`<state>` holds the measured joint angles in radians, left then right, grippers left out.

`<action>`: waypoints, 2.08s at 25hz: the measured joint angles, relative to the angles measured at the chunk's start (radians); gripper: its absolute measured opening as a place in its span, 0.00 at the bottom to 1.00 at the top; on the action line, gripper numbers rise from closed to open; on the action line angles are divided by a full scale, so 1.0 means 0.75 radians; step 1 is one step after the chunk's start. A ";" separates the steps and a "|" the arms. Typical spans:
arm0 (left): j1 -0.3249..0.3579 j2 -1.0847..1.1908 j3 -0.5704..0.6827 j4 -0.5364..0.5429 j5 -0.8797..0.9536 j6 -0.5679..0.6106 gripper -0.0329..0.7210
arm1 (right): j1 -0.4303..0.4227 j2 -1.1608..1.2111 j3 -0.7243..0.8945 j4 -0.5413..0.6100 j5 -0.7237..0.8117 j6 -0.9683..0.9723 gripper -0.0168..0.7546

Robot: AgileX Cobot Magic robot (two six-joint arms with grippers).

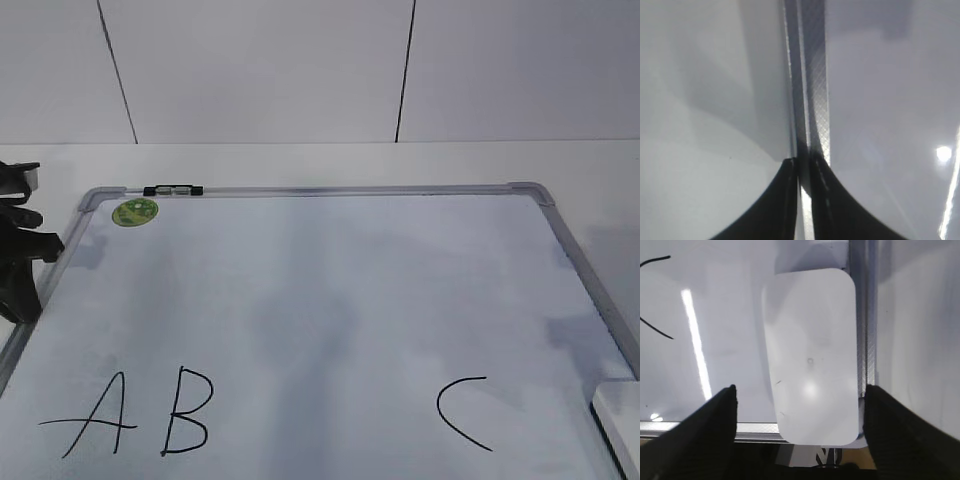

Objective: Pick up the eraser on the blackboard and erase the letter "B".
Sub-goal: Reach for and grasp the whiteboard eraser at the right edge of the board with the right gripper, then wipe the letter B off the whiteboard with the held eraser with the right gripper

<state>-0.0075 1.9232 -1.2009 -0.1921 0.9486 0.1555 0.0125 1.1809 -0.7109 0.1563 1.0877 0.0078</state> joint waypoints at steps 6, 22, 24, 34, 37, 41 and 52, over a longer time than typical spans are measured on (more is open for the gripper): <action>0.000 0.000 0.000 -0.002 0.000 -0.001 0.10 | 0.010 0.075 0.000 -0.026 -0.026 0.000 0.78; 0.000 0.000 0.000 -0.007 -0.001 -0.001 0.10 | 0.146 0.145 0.152 -0.117 -0.217 0.062 0.78; 0.000 0.000 0.000 -0.007 -0.001 -0.001 0.10 | 0.146 0.145 0.164 -0.112 -0.248 0.062 0.78; 0.000 0.000 0.000 -0.007 -0.001 -0.001 0.10 | 0.146 0.145 0.170 -0.112 -0.358 0.082 0.78; 0.000 0.000 0.000 -0.007 -0.001 -0.001 0.10 | 0.146 0.151 0.170 -0.112 -0.363 0.094 0.79; 0.000 0.000 0.000 -0.007 -0.001 -0.001 0.10 | 0.146 0.189 0.170 -0.112 -0.372 0.112 0.79; 0.000 0.000 -0.001 -0.007 -0.001 -0.001 0.10 | 0.146 0.255 0.170 -0.088 -0.375 0.113 0.78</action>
<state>-0.0075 1.9232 -1.2013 -0.1976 0.9482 0.1549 0.1223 1.3721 -0.5834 0.0904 0.8068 0.0926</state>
